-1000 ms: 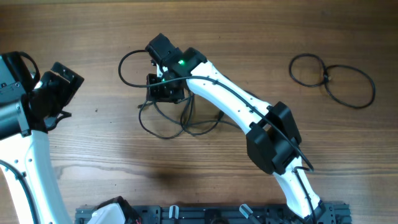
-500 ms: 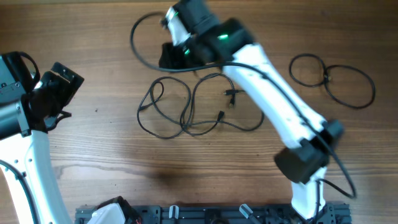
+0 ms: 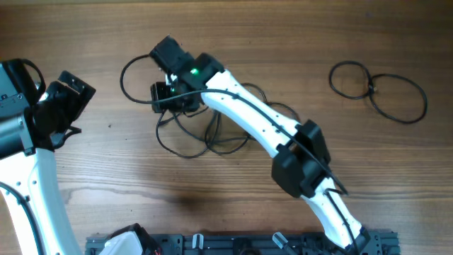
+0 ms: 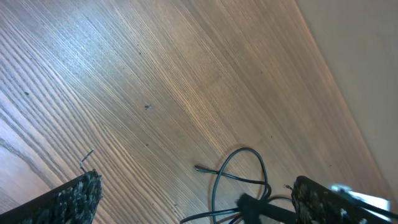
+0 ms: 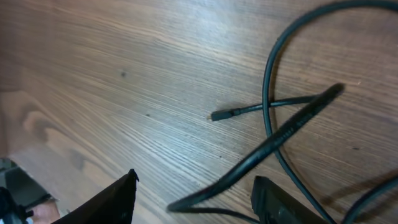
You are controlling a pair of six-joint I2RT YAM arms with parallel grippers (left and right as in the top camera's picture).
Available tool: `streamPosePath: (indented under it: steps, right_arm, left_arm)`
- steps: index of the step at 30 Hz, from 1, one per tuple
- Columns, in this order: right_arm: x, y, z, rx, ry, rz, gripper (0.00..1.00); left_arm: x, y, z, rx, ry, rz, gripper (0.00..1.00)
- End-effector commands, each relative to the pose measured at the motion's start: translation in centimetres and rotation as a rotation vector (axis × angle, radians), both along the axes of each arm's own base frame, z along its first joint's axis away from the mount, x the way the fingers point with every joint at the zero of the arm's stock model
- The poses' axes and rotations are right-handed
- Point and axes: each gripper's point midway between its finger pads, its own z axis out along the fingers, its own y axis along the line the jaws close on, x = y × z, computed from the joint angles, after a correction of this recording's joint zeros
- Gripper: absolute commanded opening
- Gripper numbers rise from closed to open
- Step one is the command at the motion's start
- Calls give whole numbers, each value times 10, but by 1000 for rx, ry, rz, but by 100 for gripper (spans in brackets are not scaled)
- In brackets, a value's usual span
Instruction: Untangle cables
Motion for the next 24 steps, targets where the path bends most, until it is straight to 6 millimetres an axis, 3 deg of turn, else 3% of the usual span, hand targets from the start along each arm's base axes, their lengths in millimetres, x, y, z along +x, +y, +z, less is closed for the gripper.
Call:
streamPosePath:
  steps: [1,4,7,8,9,12,14,16,17,19,21,24]
  right_arm:
    - [-6,1,-39,-65,44,-6,59]
    - [-7,0,-54,-87,58,6,50]
    - [-9,-3,-42,-76,29,77,8]
    - [-6,-7,-30,-69,14,87,4]
    - [-4,-12,-11,-55,-14,115,4]
    - [-4,-30,85,84,-128,203,4]
    - [-7,-63,172,190,-259,193,4]
    - [-6,-88,222,251,-356,149,4]
    - [-3,-115,267,312,-438,77,4]
    - [8,-147,313,391,-519,-46,4]
    - [18,-168,345,472,-571,-139,4]
    - [26,-173,383,635,-595,-156,4]
  left_arm:
    - [0,2,1,5,-2,10,100]
    - [0,2,1,5,-2,10,100]
    - [0,2,1,5,-2,10,100]
    - [0,2,1,5,-2,10,100]
    - [0,2,1,5,-2,10,100]
    - [0,2,1,5,-2,10,100]
    - [0,2,1,5,-2,10,100]
    - [0,2,1,5,-2,10,100]
    - [0,2,1,5,-2,10,100]
    - [0,2,1,5,-2,10,100]
    - [0,2,1,5,-2,10,100]
    - [0,2,1,5,-2,10,100]
